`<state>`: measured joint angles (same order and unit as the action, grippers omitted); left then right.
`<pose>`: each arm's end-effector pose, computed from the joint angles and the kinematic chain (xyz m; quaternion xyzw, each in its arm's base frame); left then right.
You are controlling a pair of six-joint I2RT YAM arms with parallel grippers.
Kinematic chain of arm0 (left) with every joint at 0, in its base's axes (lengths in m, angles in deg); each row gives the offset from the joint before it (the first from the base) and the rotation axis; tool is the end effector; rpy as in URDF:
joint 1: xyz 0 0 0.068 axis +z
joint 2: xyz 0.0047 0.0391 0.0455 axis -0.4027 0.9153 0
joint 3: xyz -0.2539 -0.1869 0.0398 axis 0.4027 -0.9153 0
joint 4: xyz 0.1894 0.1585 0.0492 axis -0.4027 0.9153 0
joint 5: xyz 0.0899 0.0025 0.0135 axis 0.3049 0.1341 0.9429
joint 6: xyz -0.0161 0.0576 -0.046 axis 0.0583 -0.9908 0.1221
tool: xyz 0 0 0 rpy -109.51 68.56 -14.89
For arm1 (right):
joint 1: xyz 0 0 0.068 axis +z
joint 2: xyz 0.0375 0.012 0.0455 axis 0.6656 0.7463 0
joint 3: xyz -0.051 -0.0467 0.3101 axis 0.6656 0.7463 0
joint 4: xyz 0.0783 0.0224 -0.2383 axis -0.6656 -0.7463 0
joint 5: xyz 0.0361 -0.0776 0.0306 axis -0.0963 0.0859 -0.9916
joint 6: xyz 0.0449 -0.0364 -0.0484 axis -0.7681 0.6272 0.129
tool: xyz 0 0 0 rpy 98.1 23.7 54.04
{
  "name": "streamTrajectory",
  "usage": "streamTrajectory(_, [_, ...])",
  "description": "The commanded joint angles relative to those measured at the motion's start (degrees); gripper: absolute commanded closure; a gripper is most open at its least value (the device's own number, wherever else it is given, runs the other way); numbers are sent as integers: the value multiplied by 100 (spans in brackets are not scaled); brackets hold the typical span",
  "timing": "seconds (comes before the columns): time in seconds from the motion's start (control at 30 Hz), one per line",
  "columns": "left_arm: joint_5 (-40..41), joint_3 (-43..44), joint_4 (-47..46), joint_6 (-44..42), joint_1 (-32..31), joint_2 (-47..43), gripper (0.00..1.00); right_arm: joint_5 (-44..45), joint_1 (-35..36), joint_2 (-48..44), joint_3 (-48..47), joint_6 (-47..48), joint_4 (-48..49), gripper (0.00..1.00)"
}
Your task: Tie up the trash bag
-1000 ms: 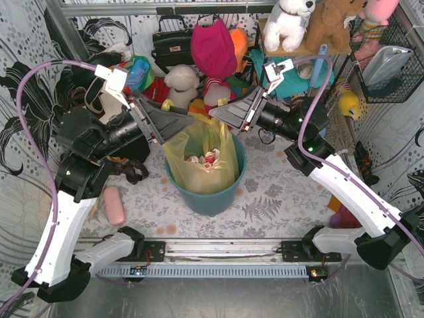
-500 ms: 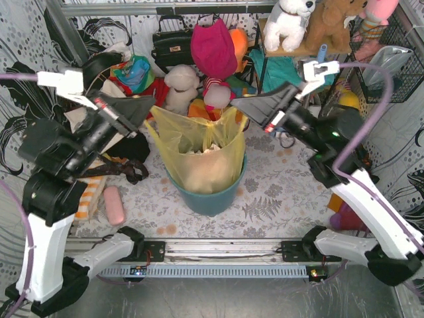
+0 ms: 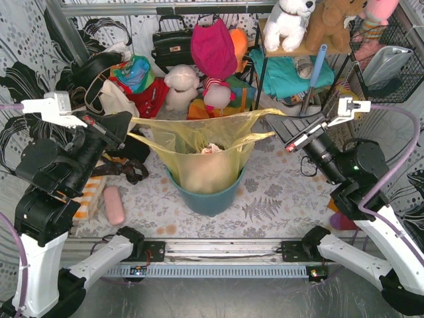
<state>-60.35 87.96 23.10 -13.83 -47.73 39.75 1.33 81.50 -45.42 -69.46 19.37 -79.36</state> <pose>0.0646 -0.0189 0.5639 -0.0566 0.6693 -0.2611 0.6932 0.0864 0.0736 0.5307 0.0212 0.5139 0.5895 0.6228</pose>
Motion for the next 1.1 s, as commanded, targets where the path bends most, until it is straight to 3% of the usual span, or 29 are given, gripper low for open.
streamTrajectory(0.0, [-525,-195,-613,-6,21,-41,97,-89,-13,182,-44,134,230,100])
streamTrajectory(0.1, [-1774,-442,-1507,246,20,-34,74,-945,-13,611,-313,86,684,100])
streamTrajectory(0.13, [-2217,-501,-1834,385,22,-17,66,-1298,-13,817,-450,48,788,96])
streamTrajectory(0.17, [-2594,-537,-2202,547,22,17,61,-1647,-13,1025,-628,-17,904,84])
streamTrajectory(0.2, [-2908,-531,-2431,686,19,63,57,-2018,-13,1236,-785,-107,1031,71])
streamTrajectory(0.27, [-3404,-468,-2702,916,26,167,50,-2682,-13,1627,-1063,-358,1338,55])
streamTrajectory(0.4, [-3858,-346,-2667,1031,25,228,44,-3351,-13,2110,-1372,-807,1708,49])
streamTrajectory(0.53, [-3796,-427,-2112,801,23,167,40,-3220,-13,2097,-1294,-746,1620,51])
streamTrajectory(0.73, [-2951,-268,-936,208,28,47,35,-3119,-13,1971,-1237,-584,1243,51])
streamTrajectory(0.93, [-1844,-103,-817,102,26,-381,31,-3049,-11,1844,-1140,-517,1028,50])
streamTrajectory(1.07, [-1688,-89,-449,121,19,-307,29,-2997,-13,1823,-1096,-527,1019,50])
